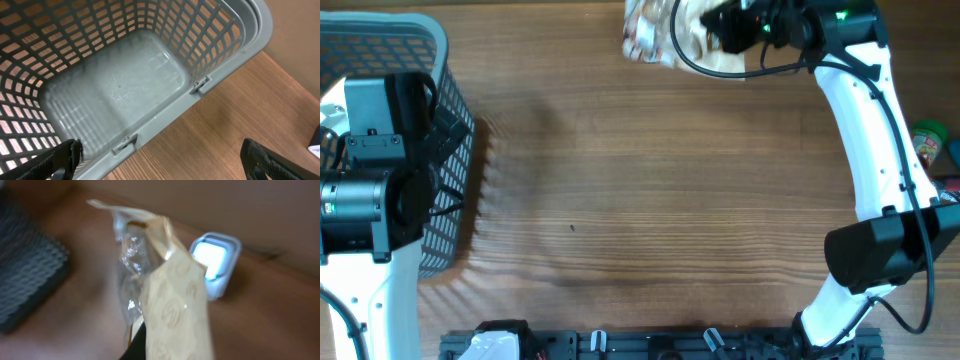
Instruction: Scan the item barcode
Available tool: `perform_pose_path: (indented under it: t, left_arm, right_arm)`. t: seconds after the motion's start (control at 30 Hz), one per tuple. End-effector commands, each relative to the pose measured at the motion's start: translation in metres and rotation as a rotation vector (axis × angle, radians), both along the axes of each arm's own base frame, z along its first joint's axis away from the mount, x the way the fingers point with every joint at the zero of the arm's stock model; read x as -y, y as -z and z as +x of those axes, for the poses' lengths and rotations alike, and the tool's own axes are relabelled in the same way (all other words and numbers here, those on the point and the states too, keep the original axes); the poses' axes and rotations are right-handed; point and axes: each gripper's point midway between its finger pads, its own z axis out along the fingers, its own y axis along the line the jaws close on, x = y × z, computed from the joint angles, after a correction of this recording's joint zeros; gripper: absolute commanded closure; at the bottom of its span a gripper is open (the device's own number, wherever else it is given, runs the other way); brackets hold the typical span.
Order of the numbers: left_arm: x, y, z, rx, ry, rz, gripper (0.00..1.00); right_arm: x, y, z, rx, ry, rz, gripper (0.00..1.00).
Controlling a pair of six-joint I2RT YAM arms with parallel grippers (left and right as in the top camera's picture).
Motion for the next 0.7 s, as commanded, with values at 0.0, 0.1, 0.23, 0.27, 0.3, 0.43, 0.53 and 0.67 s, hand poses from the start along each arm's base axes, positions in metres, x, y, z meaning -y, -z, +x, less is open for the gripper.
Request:
perform_pose_path:
  t: [0.0, 0.1, 0.23, 0.27, 0.3, 0.43, 0.53, 0.67]
  left_arm:
    - [-0.001, -0.002, 0.000, 0.002, 0.005, 0.005, 0.00]
    - [-0.001, -0.002, 0.000, 0.002, 0.005, 0.005, 0.00]
    - [-0.001, -0.002, 0.000, 0.002, 0.005, 0.005, 0.00]
    - [-0.001, -0.002, 0.000, 0.002, 0.005, 0.005, 0.00]
    - [-0.001, -0.002, 0.000, 0.002, 0.005, 0.005, 0.00]
    - [-0.001, -0.002, 0.000, 0.002, 0.005, 0.005, 0.00]
    - [-0.001, -0.002, 0.000, 0.002, 0.005, 0.005, 0.00]
    - [-0.001, -0.002, 0.000, 0.002, 0.005, 0.005, 0.00]
  right_arm:
    - [0.034, -0.030, 0.041, 0.232, 0.217, -0.187, 0.95]
    - [0.031, -0.056, 0.060, 0.439, 0.247, -0.320, 0.95]
    - [0.013, -0.057, 0.078, 0.607, 0.218, -0.571, 0.95]
    - [0.009, -0.042, 0.083, 0.615, 0.208, -0.686, 0.95]
    - [0.005, -0.020, 0.089, 0.605, 0.190, -0.837, 0.95]
    - [-0.013, 0.025, 0.110, 0.621, 0.223, -1.046, 0.95]
    - [-0.023, 0.039, 0.115, 0.630, 0.219, -1.058, 0.95]
    - [-0.040, 0.050, 0.113, 0.631, 0.203, -1.052, 0.95]
